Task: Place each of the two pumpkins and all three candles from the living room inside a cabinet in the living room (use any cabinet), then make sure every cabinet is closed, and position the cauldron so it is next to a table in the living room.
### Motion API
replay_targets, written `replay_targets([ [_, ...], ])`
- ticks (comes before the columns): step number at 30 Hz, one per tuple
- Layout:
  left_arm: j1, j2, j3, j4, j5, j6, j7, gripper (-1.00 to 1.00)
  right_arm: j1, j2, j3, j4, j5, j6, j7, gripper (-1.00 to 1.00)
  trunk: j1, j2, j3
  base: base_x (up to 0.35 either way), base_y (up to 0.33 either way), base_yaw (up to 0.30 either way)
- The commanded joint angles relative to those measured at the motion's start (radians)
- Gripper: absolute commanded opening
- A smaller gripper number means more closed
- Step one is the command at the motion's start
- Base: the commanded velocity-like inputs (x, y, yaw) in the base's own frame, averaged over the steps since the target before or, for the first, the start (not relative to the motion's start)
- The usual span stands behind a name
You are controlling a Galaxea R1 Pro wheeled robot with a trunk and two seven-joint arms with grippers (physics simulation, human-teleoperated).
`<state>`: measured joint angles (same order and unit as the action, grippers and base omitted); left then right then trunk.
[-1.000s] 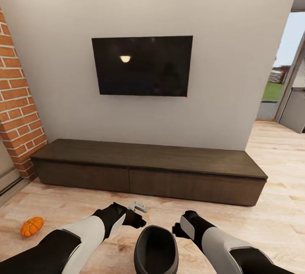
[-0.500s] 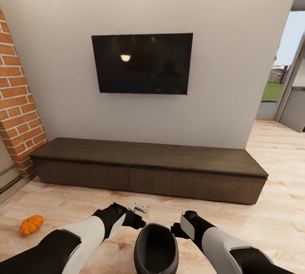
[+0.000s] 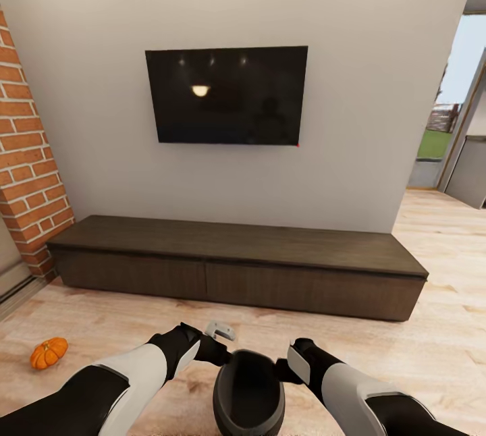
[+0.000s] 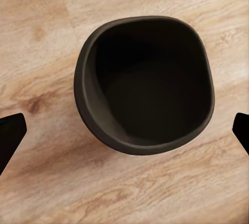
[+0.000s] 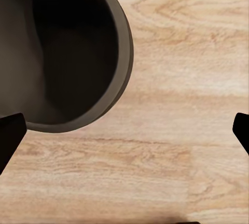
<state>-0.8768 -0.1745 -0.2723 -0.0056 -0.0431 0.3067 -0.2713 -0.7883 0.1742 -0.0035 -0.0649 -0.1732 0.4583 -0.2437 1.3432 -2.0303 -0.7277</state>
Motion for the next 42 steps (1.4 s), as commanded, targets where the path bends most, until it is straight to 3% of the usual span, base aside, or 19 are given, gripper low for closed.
replay_targets([
  [1, -0.001, 0.000, -0.001, -0.001, -0.004, 0.003, -0.003, 1.00, 0.000, 0.000, 0.000, -0.002, -0.009, 0.004, -0.007, 1.00, 0.004, -0.008, -0.004, 0.000, 0.000, 0.000],
  [23, -0.001, 0.000, -0.001, -0.001, -0.004, 0.002, -0.004, 1.00, 0.000, 0.000, 0.002, 0.001, -0.007, 0.003, -0.006, 1.00, 0.011, -0.022, -0.010, 0.000, 0.000, 0.000],
  [37, -0.001, 0.000, -0.001, -0.002, -0.004, 0.004, -0.003, 1.00, 0.000, 0.000, 0.001, 0.002, -0.012, 0.000, -0.008, 1.00, 0.011, -0.022, -0.010, 0.116, 0.000, 0.000],
  [42, -0.001, 0.000, -0.001, -0.002, -0.005, 0.049, -0.002, 1.00, 0.000, 0.000, 0.000, 0.015, -0.017, 0.001, -0.008, 1.00, 0.011, -0.022, -0.010, 0.004, 0.000, 0.000],
])
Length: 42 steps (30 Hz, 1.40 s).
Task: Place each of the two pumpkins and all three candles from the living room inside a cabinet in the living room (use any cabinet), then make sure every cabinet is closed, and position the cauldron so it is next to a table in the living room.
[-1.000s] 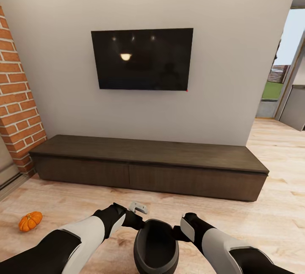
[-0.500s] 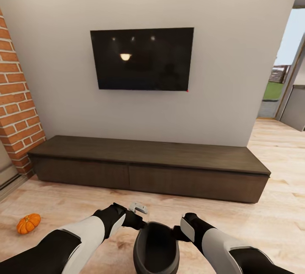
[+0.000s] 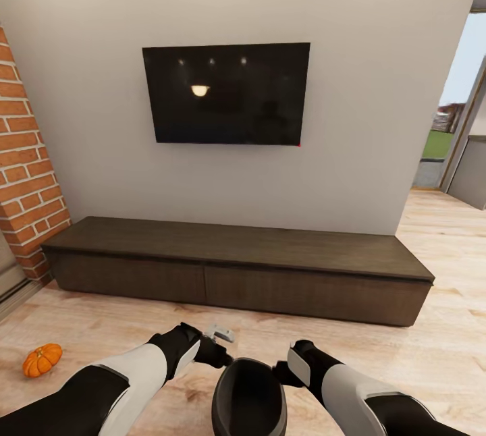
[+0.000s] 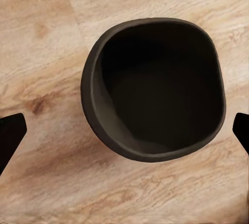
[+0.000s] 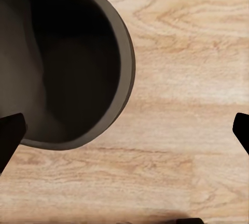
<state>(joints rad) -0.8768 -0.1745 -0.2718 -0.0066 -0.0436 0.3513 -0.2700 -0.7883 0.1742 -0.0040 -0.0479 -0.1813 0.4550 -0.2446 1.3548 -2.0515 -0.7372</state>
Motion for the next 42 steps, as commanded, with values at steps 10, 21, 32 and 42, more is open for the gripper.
replay_targets([
  [10, -0.001, 0.000, -0.001, -0.001, -0.002, 0.089, -0.003, 1.00, 0.000, 0.000, -0.001, 0.016, -0.010, 0.005, 0.002, 1.00, 0.000, 0.000, -0.001, 0.000, 0.000, 0.000],
  [21, -0.001, 0.000, -0.001, -0.001, 0.009, 0.095, -0.026, 1.00, 0.000, 0.000, -0.001, 0.018, -0.009, 0.013, 0.166, 1.00, 0.000, 0.000, -0.001, 0.000, 0.000, 0.000],
  [32, -0.001, 0.000, -0.001, -0.001, 0.014, 0.095, -0.040, 1.00, 0.000, 0.000, -0.001, 0.023, -0.006, 0.006, 0.163, 1.00, 0.000, 0.000, -0.001, 0.000, 0.000, 0.000],
  [42, -0.001, 0.000, -0.001, -0.001, 0.014, 0.094, -0.037, 1.00, 0.000, 0.000, -0.001, 0.023, -0.002, 0.004, 0.126, 1.00, 0.038, -0.070, -0.032, 0.000, 0.000, 0.000],
])
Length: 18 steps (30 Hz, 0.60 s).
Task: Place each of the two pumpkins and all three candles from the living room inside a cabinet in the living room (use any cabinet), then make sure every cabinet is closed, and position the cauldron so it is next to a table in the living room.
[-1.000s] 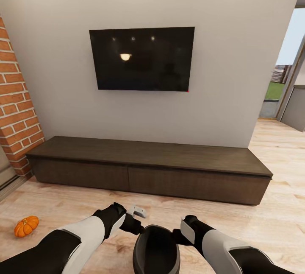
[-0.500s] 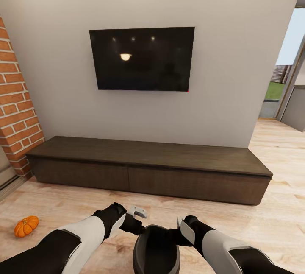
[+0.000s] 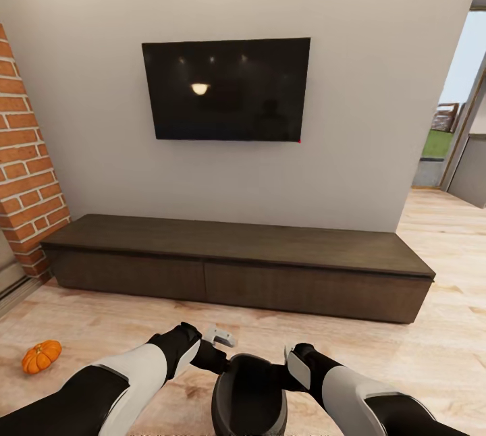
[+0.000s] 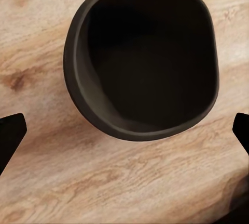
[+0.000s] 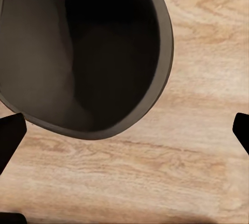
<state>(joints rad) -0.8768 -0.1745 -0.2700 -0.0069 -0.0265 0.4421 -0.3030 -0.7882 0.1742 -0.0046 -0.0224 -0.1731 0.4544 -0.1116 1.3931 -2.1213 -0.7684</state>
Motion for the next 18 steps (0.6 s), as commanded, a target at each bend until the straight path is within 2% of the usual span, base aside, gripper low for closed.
replay_targets([
  [1, -0.001, 0.000, -0.003, -0.001, -0.003, 0.003, -0.004, 1.00, 0.000, 0.000, 0.000, -0.002, -0.010, 0.004, -0.008, 1.00, 0.004, -0.008, -0.004, 0.000, 0.000, 0.000],
  [14, -0.001, 0.000, -0.003, -0.001, -0.003, 0.002, -0.003, 1.00, 0.000, 0.000, 0.000, -0.002, -0.009, 0.003, -0.010, 1.00, 0.054, -0.099, -0.045, 0.000, 0.000, 0.000],
  [18, -0.001, 0.000, -0.003, -0.001, -0.003, -0.003, -0.004, 1.00, 0.000, 0.000, 0.000, -0.002, -0.009, 0.003, -0.010, 1.00, 0.054, -0.099, -0.045, 0.000, 0.000, 0.000],
])
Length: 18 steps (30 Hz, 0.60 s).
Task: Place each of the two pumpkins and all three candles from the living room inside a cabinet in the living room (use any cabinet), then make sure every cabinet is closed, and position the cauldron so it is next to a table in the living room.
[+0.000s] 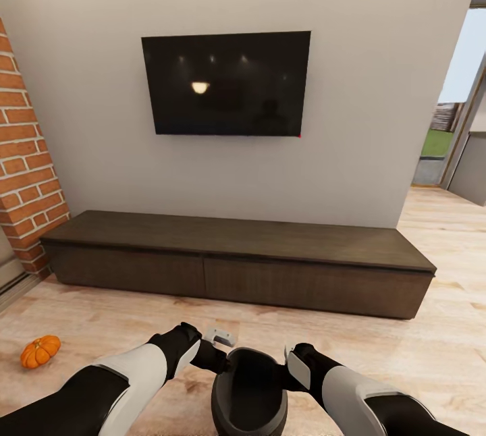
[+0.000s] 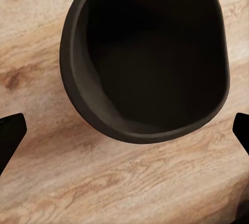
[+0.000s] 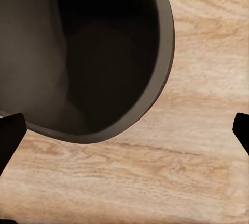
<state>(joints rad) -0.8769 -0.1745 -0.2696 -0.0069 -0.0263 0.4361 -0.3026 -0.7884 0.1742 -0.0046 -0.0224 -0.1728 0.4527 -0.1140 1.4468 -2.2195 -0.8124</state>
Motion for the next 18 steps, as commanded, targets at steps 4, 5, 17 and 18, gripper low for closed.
replay_targets([
  [4, -0.001, 0.000, -0.003, -0.001, -0.003, 0.001, -0.004, 1.00, 0.000, 0.000, 0.000, -0.002, -0.010, 0.004, -0.007, 1.00, 0.004, -0.007, -0.004, 0.000, 0.000, 0.000],
  [5, -0.001, 0.000, -0.003, -0.001, -0.003, 0.001, -0.004, 1.00, 0.000, 0.000, 0.000, -0.002, -0.010, 0.004, -0.007, 1.00, 0.007, -0.014, -0.007, 0.000, 0.000, 0.000],
  [17, -0.001, 0.000, -0.003, -0.001, -0.003, 0.000, -0.004, 1.00, 0.000, 0.000, 0.000, -0.002, -0.010, -0.002, -0.008, 1.00, 0.053, -0.098, -0.045, 0.000, 0.000, 0.000],
  [18, -0.001, 0.000, -0.003, -0.001, -0.003, 0.000, -0.004, 1.00, 0.000, 0.000, 0.000, -0.002, -0.010, -0.003, -0.008, 1.00, 0.057, -0.105, -0.048, 0.000, 0.000, 0.000],
])
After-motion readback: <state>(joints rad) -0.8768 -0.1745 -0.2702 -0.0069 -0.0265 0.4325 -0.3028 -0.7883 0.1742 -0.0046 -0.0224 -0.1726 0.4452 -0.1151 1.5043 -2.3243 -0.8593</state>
